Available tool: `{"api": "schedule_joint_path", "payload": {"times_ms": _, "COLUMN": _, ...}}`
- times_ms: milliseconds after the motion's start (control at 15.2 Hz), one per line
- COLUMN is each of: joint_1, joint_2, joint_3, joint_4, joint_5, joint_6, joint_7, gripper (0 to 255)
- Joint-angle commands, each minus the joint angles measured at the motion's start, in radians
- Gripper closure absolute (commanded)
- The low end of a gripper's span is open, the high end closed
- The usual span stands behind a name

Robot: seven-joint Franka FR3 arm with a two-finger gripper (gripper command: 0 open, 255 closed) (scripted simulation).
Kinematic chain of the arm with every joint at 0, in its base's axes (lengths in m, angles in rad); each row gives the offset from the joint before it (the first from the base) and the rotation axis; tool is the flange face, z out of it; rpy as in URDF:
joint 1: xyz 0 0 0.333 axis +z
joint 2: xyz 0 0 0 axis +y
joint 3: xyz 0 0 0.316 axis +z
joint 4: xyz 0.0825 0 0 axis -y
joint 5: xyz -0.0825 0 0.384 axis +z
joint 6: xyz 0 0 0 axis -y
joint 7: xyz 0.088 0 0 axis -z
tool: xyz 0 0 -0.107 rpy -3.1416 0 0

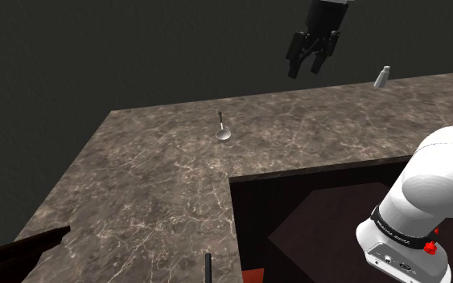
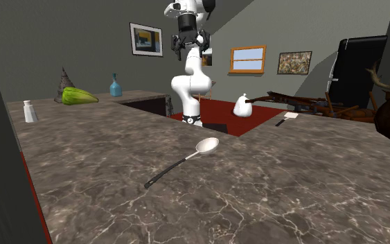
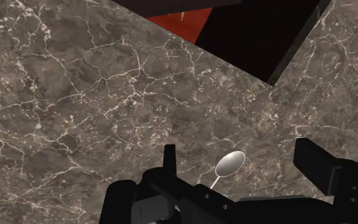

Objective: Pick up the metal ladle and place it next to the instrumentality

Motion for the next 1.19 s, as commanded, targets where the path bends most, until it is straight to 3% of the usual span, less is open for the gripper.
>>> {"api": "schedule_joint_path", "payload": {"times_ms": 0, "joint_1": 0.000, "joint_2": 0.000, "joint_3": 0.000, "joint_4": 0.000, "joint_5": 0.000, "joint_6": 0.000, "joint_7": 0.000, "gripper": 0}}
{"api": "schedule_joint_path", "payload": {"times_ms": 528, "joint_1": -0.028, "joint_2": 0.266, "joint_3": 0.074, "joint_4": 0.037, "joint_5": 0.029, "joint_6": 0.205, "joint_7": 0.136, "gripper": 0}}
{"api": "schedule_joint_path", "payload": {"times_ms": 1122, "joint_1": -0.058, "joint_2": 0.606, "joint_3": 0.130, "joint_4": 0.176, "joint_5": 0.014, "joint_6": 0.376, "joint_7": 0.296, "gripper": 0}}
